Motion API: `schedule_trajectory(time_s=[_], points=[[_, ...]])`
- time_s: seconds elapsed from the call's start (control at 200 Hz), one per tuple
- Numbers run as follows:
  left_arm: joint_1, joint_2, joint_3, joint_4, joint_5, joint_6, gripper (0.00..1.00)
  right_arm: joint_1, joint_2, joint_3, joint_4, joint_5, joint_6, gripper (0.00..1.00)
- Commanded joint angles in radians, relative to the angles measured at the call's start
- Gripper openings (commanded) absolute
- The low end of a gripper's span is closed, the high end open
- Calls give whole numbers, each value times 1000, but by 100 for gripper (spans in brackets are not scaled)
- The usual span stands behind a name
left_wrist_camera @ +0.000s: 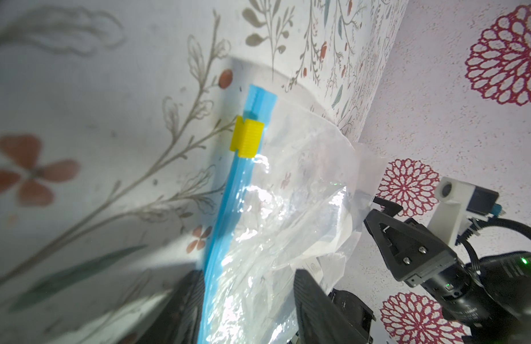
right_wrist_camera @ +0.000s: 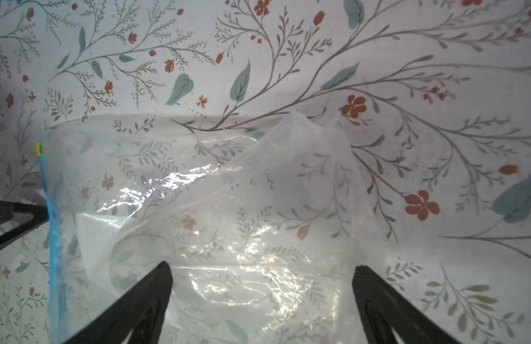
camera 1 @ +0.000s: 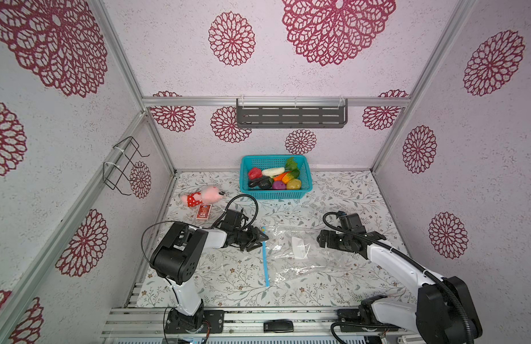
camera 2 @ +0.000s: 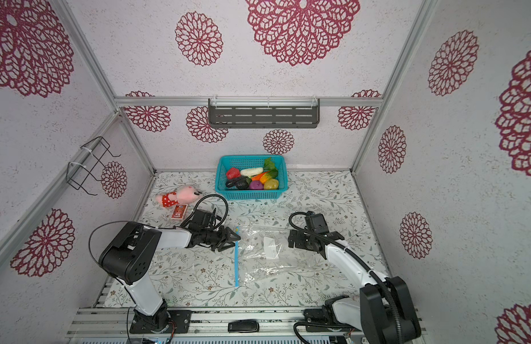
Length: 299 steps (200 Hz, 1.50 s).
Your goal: Place the food in the zip-top bag and seal the zipper
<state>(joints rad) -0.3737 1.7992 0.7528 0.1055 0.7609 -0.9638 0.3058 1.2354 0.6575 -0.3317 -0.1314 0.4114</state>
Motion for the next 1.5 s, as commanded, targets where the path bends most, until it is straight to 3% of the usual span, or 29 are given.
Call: schedule_trajectory(time_s=[0.0, 0.2, 0.56, 0.896, 1.251, 1.491], points=[[-12, 6, 12, -28, 8, 36, 58, -12, 42, -6, 79, -114, -19, 99], [-35, 14, 37, -24, 17, 36, 58, -11, 120, -23, 171, -218, 7, 99], [-50, -59, 9, 24, 23, -3, 47, -11, 174, -7, 191, -241, 8, 96], [-7, -196, -55, -270, -107, 119, 58, -11, 180, 18, 152, -221, -25, 96], [-31, -47, 18, -229, -117, 137, 53, -10, 196, 7, 197, -247, -5, 94], [-50, -30, 33, -181, -99, 119, 48, -8, 205, 9, 208, -254, -1, 93]])
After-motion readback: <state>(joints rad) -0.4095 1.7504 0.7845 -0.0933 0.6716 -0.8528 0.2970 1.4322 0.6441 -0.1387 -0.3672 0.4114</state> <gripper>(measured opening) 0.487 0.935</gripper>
